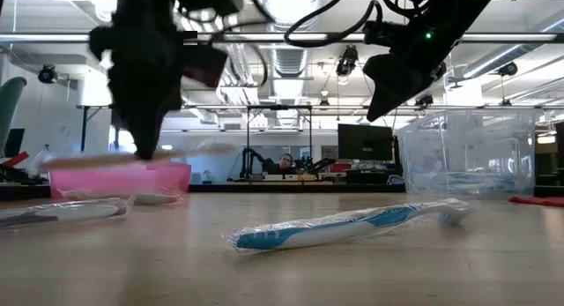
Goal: Pick & Place Toothbrushes
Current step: Put the orange toothbrush into the pink bin
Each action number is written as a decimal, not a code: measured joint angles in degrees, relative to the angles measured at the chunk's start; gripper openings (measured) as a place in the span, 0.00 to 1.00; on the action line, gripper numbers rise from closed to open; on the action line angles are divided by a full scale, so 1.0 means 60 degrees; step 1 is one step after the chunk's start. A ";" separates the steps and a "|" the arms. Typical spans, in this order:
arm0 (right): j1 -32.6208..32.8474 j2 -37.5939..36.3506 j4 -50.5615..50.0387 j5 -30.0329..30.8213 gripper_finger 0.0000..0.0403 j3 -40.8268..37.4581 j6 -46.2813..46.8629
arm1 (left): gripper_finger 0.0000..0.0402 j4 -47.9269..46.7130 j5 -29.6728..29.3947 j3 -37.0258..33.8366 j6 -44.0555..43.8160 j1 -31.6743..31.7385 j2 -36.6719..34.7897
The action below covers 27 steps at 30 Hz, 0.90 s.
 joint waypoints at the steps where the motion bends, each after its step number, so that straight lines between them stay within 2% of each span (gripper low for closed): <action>1: -0.0004 0.0000 -0.0009 0.0000 0.64 -0.0024 -0.0002 | 0.05 -0.0257 -0.0235 0.0227 0.0037 0.0027 -0.0110; 7: -0.0011 0.0000 -0.0085 0.0327 0.60 -0.0061 0.0039 | 0.04 -0.1996 -0.2199 0.1599 0.0047 0.0507 -0.0814; 11: -0.0007 0.0000 -0.0071 0.0328 0.56 -0.0061 0.0048 | 0.05 -0.2404 -0.3017 0.2328 -0.0122 0.1269 -0.1241; 21: -0.0004 0.0000 -0.0071 0.0324 0.51 -0.0109 0.0073 | 0.05 -0.3265 -0.3135 0.3256 0.0056 0.4431 -0.2471; 27: -0.0007 0.0000 -0.0067 0.0324 0.51 -0.0137 0.0073 | 0.05 -0.3487 -0.3183 0.2890 -0.1594 0.6535 -0.3320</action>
